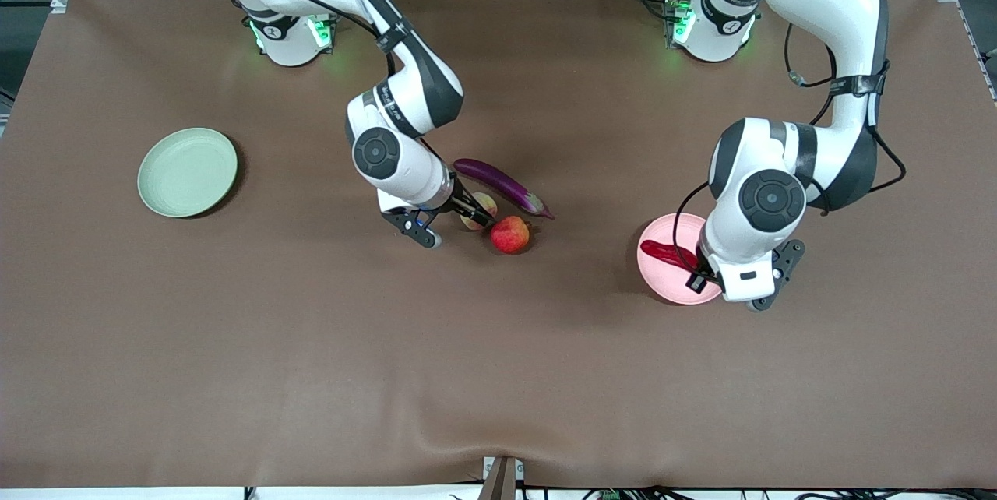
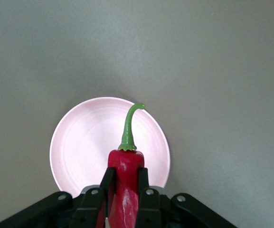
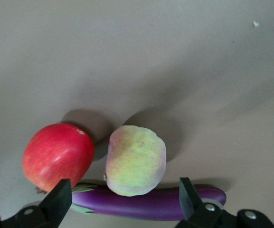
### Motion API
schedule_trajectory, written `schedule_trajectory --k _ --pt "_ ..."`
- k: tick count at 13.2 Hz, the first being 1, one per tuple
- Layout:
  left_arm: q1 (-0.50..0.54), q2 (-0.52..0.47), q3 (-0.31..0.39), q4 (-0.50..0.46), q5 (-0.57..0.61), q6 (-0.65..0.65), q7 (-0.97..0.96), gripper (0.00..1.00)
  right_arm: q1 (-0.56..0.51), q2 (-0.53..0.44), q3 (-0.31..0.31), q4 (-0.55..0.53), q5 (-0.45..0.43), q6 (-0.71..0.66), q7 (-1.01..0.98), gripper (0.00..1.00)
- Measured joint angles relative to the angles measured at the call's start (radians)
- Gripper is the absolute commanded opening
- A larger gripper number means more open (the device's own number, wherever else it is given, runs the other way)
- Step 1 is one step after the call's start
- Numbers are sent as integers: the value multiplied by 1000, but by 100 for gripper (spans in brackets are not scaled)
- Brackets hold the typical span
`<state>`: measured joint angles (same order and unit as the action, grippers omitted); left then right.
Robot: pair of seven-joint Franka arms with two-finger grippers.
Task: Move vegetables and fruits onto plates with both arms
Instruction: 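Lower the chili onto the pink plate while the right gripper grasps the peach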
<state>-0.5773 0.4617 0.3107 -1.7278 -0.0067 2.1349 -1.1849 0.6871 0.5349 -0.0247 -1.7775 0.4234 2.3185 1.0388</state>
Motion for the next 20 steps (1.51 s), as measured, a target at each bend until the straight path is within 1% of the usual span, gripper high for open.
schedule_trajectory --k 3,5,8,10,11,12,13,14,15,17,20 --pt "16 -56 0 -176 28 181 4 0 2 20 -1 -1 0 39 51 100" --pt "50 -78 0 -259 30 242 4 0 18 43 -1 -1 0 80 80 100" --pt "120 -78 -2 -294 30 259 4 0 41 65 -1 -2 0 89 93 100" --pt "124 -77 -8 -310 30 259 5 0 50 75 -1 -2 0 90 94 100" --pt "121 -76 -17 -320 30 259 4 6 52 79 -1 -2 0 91 95 100" --pt "120 -73 -27 -328 30 262 3 21 52 81 -1 -2 0 91 95 92" --pt "118 -68 -35 -334 30 267 3 44 52 82 -1 -2 0 91 95 64" --pt "118 -62 -39 -337 30 272 3 59 52 83 -1 -2 -1 91 95 40" --pt "117 -57 -41 -337 30 276 3 76 52 84 -1 -2 -1 91 95 25" --pt "117 -54 -41 -337 30 282 3 99 53 83 -2 -1 -1 91 95 1" --pt "117 -54 -41 -328 30 290 3 100 53 83 -5 0 -1 91 95 0"
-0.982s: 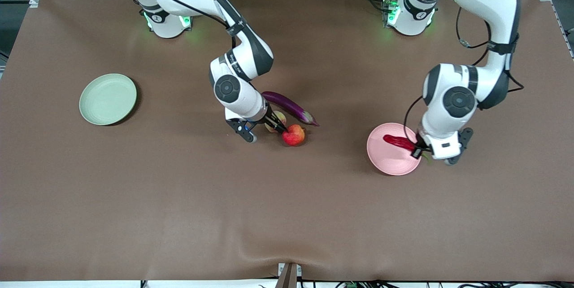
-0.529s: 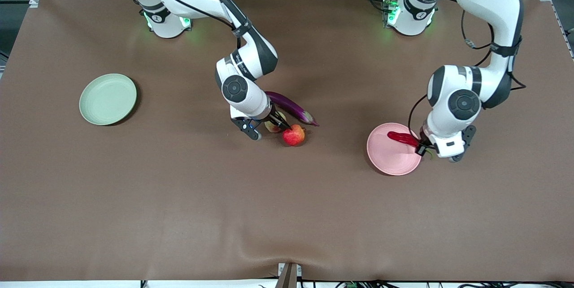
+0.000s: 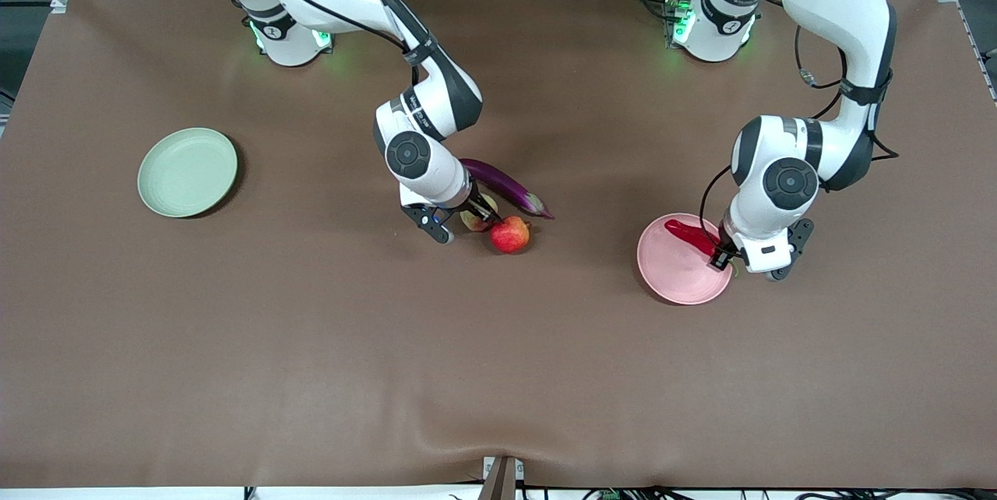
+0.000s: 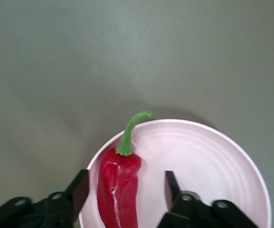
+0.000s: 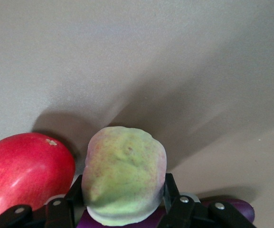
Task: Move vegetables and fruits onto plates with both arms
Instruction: 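Lower the chili onto the pink plate while the right gripper grasps the peach, then carry the peach toward the green plate while the left gripper releases the chili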
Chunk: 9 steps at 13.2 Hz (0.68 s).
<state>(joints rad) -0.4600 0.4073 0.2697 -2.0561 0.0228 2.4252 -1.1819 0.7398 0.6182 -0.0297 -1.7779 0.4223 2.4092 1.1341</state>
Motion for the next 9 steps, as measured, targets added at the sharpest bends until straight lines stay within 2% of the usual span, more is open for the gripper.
schedule_trajectory --k 3,5,7,9 --pt "-14 0 -1 12 0 1 3 100 -6 -14 -28 11 -1 -68 0 0" --pt "-30 0 -2 13 0 1 3 100 -27 -58 -87 49 -41 -265 -26 0" --pt "-49 -4 -2 15 0 -1 3 100 -81 -120 -159 104 -123 -545 -201 0" --pt "-88 -21 -3 21 0 -28 -7 100 -160 -179 -197 119 -150 -687 -369 0"
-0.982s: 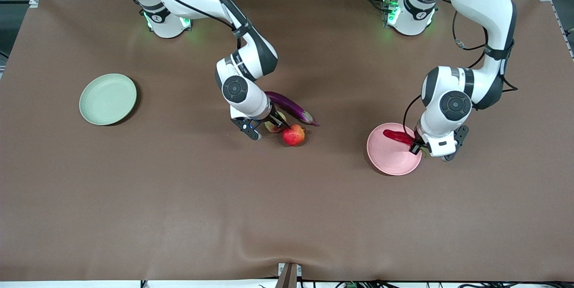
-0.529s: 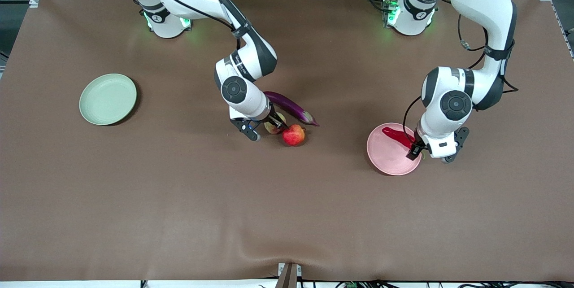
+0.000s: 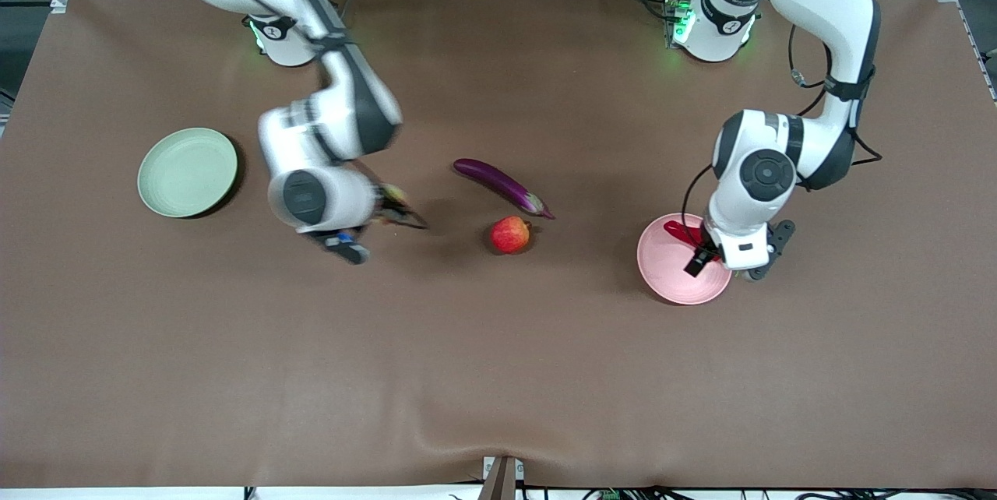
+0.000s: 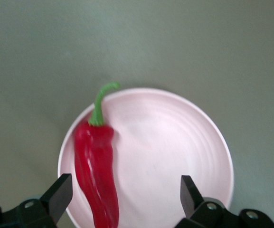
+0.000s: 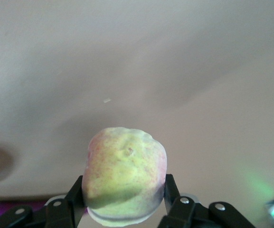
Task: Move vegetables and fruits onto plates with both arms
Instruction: 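Carry the peach toward the green plate while the left gripper releases the chili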
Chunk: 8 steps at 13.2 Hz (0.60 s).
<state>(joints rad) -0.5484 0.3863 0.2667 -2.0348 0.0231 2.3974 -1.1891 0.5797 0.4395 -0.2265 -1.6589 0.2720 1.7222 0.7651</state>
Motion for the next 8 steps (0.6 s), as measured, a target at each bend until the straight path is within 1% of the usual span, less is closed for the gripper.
schedule_trajectory --k 1,3,4,6,8 --pt "-28 -10 -1 12 0 -34 -23 100 -36 -20 -6 -9 -24 -24 -50 0" --pt "-99 -23 -3 62 0 -113 -110 100 -87 -37 -12 -68 -149 -34 -192 0" --pt "-136 -25 -8 96 0 -146 -165 100 -114 -40 -17 -111 -195 -25 -284 0" --pt "-211 -22 -34 168 0 -197 -294 100 -221 -40 -23 -171 -223 -7 -494 0" --pt "-282 10 -84 234 0 -218 -441 100 -364 -41 -29 -182 -231 -4 -735 0"
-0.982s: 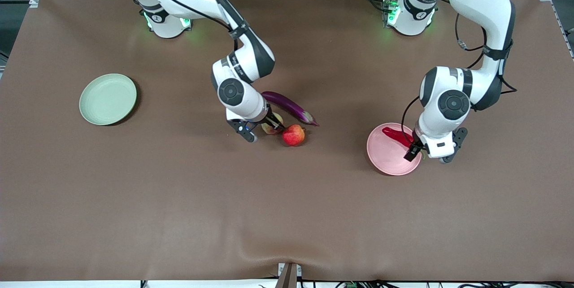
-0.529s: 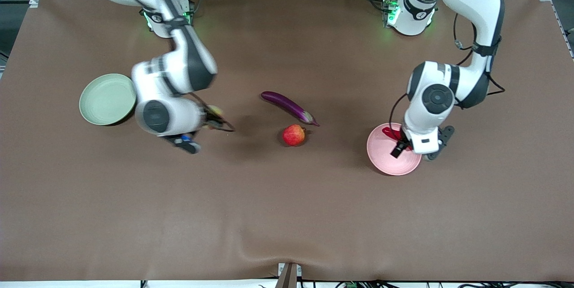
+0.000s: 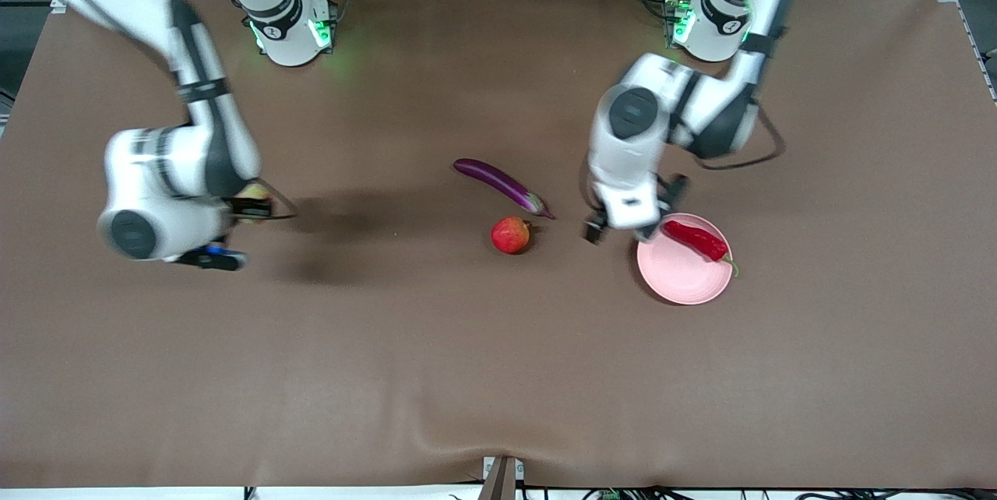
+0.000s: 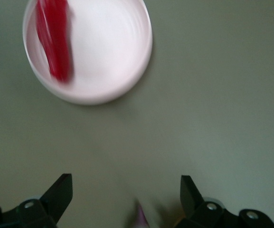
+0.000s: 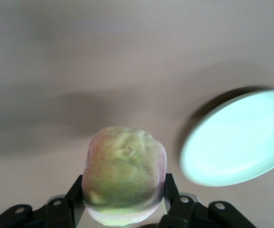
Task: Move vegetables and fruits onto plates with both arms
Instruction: 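Carry the peach toward the green plate while the left gripper releases the chili, then place the peach on the green plate while the left gripper reaches the eggplant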
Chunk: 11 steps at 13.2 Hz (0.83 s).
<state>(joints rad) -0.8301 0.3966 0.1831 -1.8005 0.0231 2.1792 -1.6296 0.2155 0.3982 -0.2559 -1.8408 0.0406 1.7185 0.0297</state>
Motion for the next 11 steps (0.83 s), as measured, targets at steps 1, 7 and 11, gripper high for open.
schedule_trajectory --k 1,7,11 --pt "-31 38 -29 41 0 0 -88 100 -70 -1 -2 0 -5 6 -109 0" --pt "-110 370 -108 356 0 1 -383 100 -344 22 -5 -25 -41 91 -524 0" --pt "-129 448 -141 386 0 1 -393 100 -415 80 -2 -74 -42 169 -619 0"
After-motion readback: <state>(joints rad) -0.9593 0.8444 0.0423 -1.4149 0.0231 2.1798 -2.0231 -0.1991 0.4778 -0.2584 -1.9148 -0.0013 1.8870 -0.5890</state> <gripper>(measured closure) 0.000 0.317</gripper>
